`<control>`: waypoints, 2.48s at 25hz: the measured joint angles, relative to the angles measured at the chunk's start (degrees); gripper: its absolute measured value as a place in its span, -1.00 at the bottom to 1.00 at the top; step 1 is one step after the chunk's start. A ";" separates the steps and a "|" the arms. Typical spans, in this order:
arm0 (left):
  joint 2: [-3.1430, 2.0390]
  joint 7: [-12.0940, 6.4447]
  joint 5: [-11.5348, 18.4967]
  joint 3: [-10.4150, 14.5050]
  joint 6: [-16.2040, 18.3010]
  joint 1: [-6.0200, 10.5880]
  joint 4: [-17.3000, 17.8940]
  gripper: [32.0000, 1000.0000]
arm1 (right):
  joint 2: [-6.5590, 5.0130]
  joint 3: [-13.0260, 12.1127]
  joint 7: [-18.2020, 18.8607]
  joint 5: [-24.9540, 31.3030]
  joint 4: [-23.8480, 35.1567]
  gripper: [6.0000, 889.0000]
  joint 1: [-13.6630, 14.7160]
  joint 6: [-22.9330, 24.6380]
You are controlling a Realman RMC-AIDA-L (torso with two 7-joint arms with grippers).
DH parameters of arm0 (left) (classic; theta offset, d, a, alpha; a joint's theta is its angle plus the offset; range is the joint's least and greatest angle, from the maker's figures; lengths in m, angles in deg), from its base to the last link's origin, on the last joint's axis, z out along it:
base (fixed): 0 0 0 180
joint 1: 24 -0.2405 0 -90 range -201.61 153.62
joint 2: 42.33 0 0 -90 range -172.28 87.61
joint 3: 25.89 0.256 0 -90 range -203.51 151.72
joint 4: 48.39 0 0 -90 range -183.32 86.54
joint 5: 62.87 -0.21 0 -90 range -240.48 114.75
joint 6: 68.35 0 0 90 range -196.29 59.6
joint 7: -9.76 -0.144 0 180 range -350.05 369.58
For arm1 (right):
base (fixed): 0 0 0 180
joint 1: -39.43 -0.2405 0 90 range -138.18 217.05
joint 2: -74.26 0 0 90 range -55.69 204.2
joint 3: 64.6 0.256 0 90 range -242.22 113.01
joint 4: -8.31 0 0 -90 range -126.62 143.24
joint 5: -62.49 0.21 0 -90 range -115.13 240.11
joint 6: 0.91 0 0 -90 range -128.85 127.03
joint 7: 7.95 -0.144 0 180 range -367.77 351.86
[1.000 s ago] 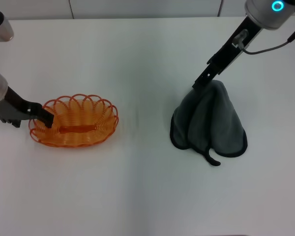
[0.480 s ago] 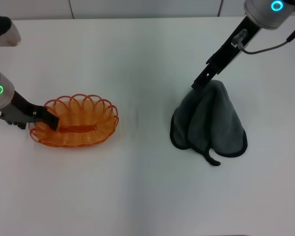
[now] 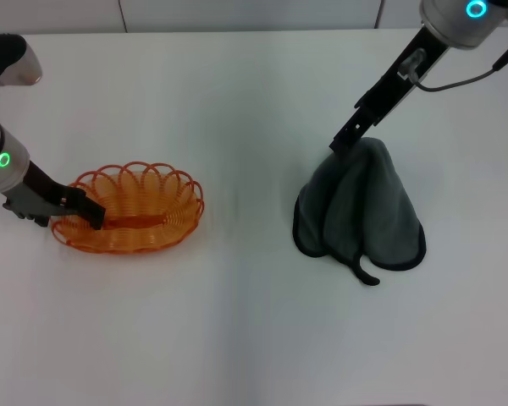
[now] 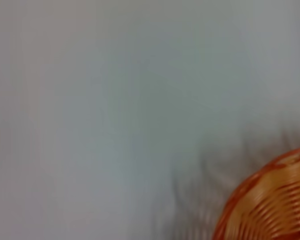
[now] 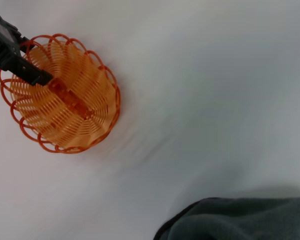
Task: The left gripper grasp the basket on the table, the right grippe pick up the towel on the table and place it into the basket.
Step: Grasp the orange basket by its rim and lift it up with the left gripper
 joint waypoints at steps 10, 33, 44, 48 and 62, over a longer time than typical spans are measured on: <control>-0.01 0.37 0.55 -0.53 0.03 0.00 0.00 0.20 | 0.00 -0.07 0.00 0.00 0.01 0.92 0.00 0.05; -0.18 -1.43 1.73 -0.74 0.29 -0.36 0.04 -0.38 | 0.00 -0.22 0.00 0.00 0.01 0.91 0.00 0.05; -0.65 -2.07 3.08 -0.90 -0.45 -0.35 0.33 -0.56 | 0.00 -0.25 0.06 0.00 0.01 0.91 0.00 0.05; -0.65 -2.17 3.08 -0.89 -0.51 -0.35 0.46 -0.61 | -0.01 -0.24 0.08 0.00 0.01 0.91 0.00 0.05; -2.37 -2.32 7.91 -1.20 -4.74 -0.29 0.90 -0.65 | 0.00 -0.25 0.09 0.00 0.01 0.92 0.11 0.05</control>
